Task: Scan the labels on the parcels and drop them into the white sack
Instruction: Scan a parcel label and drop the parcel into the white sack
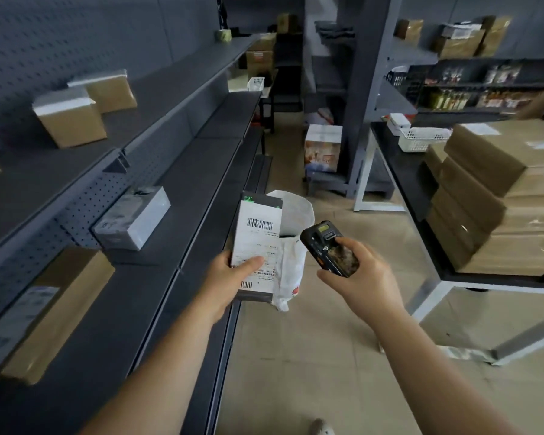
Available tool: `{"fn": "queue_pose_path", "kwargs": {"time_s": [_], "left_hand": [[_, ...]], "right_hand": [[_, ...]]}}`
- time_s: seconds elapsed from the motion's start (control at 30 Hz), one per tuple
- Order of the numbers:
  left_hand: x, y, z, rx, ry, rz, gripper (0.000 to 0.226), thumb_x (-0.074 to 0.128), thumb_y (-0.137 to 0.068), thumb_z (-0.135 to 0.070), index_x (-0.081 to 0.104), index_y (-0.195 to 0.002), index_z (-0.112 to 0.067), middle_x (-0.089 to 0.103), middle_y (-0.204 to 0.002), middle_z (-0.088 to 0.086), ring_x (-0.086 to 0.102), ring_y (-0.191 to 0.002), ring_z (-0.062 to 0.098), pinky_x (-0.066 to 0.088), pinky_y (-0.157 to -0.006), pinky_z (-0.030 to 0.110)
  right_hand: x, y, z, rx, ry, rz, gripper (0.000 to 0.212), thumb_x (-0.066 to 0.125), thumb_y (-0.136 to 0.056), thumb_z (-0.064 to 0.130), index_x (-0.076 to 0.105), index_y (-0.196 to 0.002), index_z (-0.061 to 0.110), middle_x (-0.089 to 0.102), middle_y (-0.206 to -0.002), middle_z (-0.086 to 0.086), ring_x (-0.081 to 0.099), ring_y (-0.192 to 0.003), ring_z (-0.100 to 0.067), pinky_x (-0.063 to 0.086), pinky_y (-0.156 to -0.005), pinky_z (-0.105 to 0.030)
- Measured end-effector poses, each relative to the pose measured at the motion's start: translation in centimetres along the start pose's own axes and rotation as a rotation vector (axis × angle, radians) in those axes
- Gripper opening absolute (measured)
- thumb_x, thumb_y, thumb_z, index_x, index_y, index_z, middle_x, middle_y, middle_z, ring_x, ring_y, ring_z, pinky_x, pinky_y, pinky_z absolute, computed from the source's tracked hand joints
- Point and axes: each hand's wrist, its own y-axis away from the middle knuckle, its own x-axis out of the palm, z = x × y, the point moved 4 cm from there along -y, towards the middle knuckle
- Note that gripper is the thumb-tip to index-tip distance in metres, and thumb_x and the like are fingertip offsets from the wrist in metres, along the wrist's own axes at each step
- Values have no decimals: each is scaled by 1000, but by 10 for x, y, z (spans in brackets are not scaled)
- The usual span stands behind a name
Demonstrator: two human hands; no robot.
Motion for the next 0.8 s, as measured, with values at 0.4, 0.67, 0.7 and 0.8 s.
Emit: {"fn": "queue_pose_path", "kwargs": {"time_s": [0.4,0.67,0.7,0.8], "left_hand": [[80,-191,-32,-60,-62,-37,21,74,-86,-19,69,-107,-20,76,-96,-4,73,-85,10,55,-64,20],[81,-317,-3,-177,-142,-20,15,74,-86,-21,69,-99,-26,75,-94,-7,72,-85,8,53,-64,19],[79,-336,3,-190,-152,-19,14,75,-86,-21,69,-98,-27,75,-94,-8,72,-85,8,53,-64,19],[76,-399,23,-236,-152,1,13,74,-87,-19,67,-95,-26,72,-87,-12,70,-76,2,51,-57,14]], "right_hand": [[7,-210,-67,37,-32,50,63,83,-71,36,58,-129,37,53,-116,21,52,-103,-3,45,-85,-26],[75,-311,-108,125,21,144,63,83,-72,38,58,-129,37,57,-123,17,52,-97,-5,44,-79,-27],[86,-324,-113,144,21,157,63,83,-72,38,57,-130,37,56,-124,17,54,-99,-6,44,-79,-27],[121,-366,-128,180,24,188,64,84,-71,36,58,-130,34,53,-119,18,54,-103,-8,45,-83,-26]]}}
